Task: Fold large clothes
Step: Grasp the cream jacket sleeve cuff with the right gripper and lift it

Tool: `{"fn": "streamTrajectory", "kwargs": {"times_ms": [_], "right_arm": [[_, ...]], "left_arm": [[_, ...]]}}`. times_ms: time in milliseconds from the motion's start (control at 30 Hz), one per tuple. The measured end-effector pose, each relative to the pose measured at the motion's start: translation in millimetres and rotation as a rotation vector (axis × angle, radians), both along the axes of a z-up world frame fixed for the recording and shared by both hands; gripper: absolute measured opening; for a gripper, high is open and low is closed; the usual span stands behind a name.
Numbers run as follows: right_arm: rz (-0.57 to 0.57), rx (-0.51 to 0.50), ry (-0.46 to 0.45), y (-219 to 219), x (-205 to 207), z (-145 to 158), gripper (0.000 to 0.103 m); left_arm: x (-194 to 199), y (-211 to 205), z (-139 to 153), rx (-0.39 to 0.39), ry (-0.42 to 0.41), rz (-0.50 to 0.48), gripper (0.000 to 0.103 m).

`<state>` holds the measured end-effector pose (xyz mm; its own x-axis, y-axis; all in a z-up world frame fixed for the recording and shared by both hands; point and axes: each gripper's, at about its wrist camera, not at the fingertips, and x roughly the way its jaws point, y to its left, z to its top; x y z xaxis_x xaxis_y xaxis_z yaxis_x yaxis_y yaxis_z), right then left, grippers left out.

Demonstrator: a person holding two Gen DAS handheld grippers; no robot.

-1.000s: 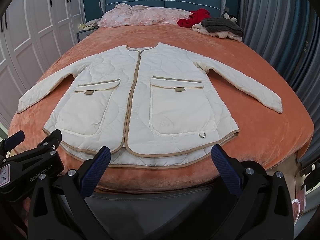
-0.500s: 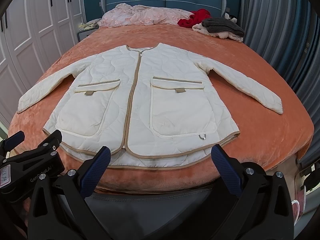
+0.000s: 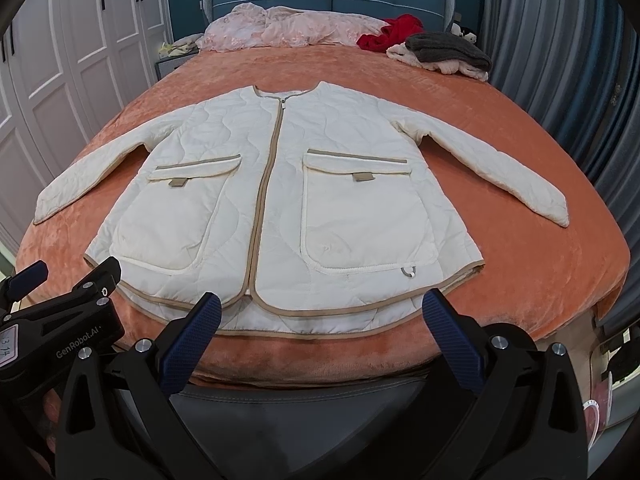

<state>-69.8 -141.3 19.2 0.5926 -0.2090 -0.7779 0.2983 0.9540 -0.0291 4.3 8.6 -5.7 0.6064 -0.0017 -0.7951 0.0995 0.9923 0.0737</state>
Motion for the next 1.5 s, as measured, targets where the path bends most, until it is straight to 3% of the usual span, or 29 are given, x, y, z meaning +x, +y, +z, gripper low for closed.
{"fn": "streamTrajectory", "kwargs": {"times_ms": [233, 367, 600, 733, 900, 1000, 1200, 1300, 1333, 1367, 1400, 1433, 1467, 1500], "right_arm": [[-0.033, 0.028, -0.014, -23.9, 8.7, -6.9, 0.098], [-0.093, 0.064, -0.041, -58.7, 14.4, -9.5, 0.098], [-0.314, 0.140, -0.135, -171.2, 18.4, -16.8, 0.098], [-0.443, 0.247, -0.203, -249.8, 11.5, -28.7, 0.098], [-0.650, 0.438, -0.278, -359.9, -2.6, -65.5, 0.098], [-0.770, 0.479, -0.312, -410.5, -10.4, -84.6, 0.098], [-0.927, 0.541, -0.391, -475.2, -19.4, -114.0, 0.098], [-0.941, 0.533, -0.406, -496.0, -13.0, -120.4, 0.097], [-0.941, 0.523, -0.407, -498.0, -11.5, -119.9, 0.091], [-0.932, 0.514, -0.404, -503.6, -5.5, -119.6, 0.074], [-0.927, 0.518, -0.388, -510.1, 0.2, -120.2, 0.068], [-0.921, 0.525, -0.383, -511.8, 3.6, -119.9, 0.055], [-0.903, 0.537, -0.392, -514.9, 7.2, -118.9, 0.034], [-0.887, 0.541, -0.390, -518.2, 16.4, -115.8, 0.026]], "left_arm": [[10.0, -6.1, -9.5, 0.023, 0.020, 0.003, 0.098], [19.6, -12.0, -14.8, 0.038, 0.026, 0.002, 0.098], [42.9, -24.1, -22.6, 0.041, 0.030, 0.002, 0.098], [58.8, -31.8, -26.1, 0.040, 0.026, -0.006, 0.098], [80.9, -41.3, -31.8, 0.045, 0.037, 0.013, 0.098], [92.8, -45.6, -35.3, 0.038, 0.045, 0.029, 0.098], [116.6, -56.0, -43.8, 0.043, 0.057, 0.049, 0.098], [126.6, -59.1, -47.6, 0.056, 0.058, 0.056, 0.098], [129.5, -59.4, -49.0, 0.058, 0.060, 0.059, 0.098], [131.9, -58.8, -50.7, 0.060, 0.063, 0.063, 0.098], [135.4, -58.4, -52.6, 0.062, 0.067, 0.068, 0.098], [138.4, -57.7, -54.1, 0.063, 0.070, 0.073, 0.098], [141.6, -57.5, -55.4, 0.065, 0.073, 0.078, 0.098], [145.0, -56.4, -56.9, 0.067, 0.076, 0.083, 0.098]]}}
